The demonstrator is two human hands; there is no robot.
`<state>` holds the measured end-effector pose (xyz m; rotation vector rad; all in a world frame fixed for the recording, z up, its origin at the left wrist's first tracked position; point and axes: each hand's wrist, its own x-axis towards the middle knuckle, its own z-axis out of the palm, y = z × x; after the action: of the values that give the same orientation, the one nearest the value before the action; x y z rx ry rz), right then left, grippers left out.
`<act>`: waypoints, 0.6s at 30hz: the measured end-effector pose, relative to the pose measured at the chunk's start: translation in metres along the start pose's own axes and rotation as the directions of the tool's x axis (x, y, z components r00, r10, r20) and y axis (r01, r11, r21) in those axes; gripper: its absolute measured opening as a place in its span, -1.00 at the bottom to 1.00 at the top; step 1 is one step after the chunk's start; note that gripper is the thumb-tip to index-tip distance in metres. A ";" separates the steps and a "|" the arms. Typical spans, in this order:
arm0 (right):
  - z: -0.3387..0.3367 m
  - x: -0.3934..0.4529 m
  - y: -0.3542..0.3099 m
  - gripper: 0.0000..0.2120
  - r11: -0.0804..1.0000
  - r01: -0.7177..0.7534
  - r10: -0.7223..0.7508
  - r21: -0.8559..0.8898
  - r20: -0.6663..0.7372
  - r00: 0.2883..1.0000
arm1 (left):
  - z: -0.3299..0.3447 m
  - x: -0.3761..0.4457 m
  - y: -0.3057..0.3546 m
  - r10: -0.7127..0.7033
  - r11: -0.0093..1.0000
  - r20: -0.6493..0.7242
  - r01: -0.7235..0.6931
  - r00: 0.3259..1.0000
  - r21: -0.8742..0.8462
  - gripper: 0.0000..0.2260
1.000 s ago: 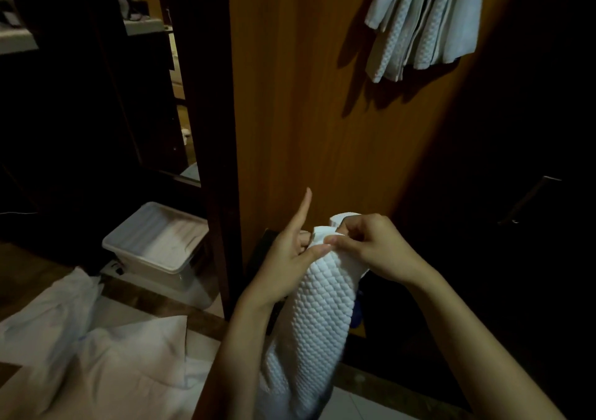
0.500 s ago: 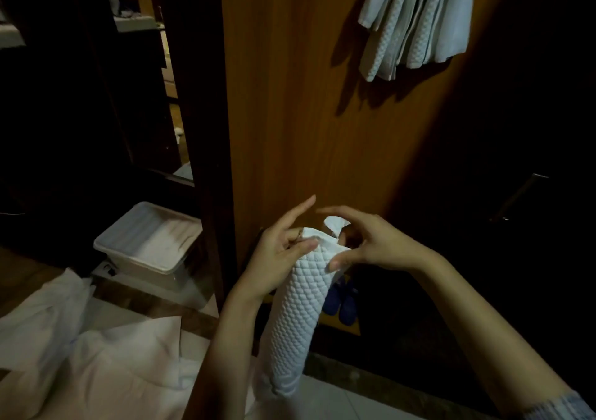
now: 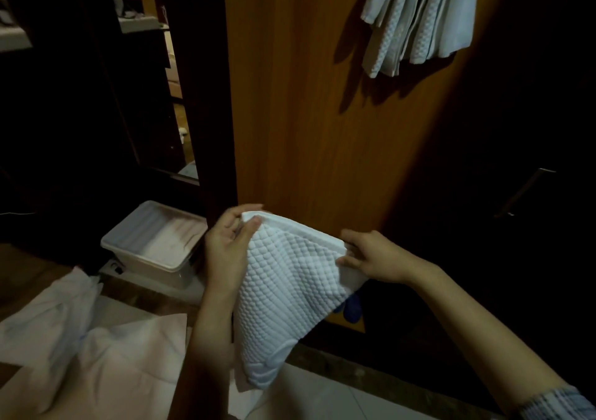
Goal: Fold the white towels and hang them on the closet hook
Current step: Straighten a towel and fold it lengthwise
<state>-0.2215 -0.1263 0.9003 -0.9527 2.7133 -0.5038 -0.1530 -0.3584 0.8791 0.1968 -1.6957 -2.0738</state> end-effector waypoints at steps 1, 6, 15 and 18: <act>0.005 -0.003 0.001 -0.70 1.000 -0.003 0.003 0.023 -0.023 1.000 | -0.004 0.001 0.000 0.005 1.000 -0.044 -0.005 0.999 0.000 -0.69; 0.034 -0.011 0.002 -0.45 0.994 0.069 -0.055 0.080 -0.162 0.985 | -0.010 0.004 -0.003 0.009 1.000 -0.163 -0.013 0.987 -0.025 -0.74; 0.057 -0.004 0.010 -0.71 0.988 0.064 0.020 0.137 -0.541 0.841 | 0.006 0.003 -0.013 0.030 1.000 -0.241 -0.031 0.970 -0.001 -0.85; 0.046 0.001 0.013 -0.67 0.991 0.034 0.047 0.128 -0.580 0.813 | 0.009 0.002 -0.015 0.092 0.995 -0.236 -0.080 0.967 0.062 -0.88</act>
<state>-0.2151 -0.1289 0.8530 -0.8568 3.1486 -1.1281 -0.1621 -0.3494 0.8674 0.3668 -1.5847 -1.8617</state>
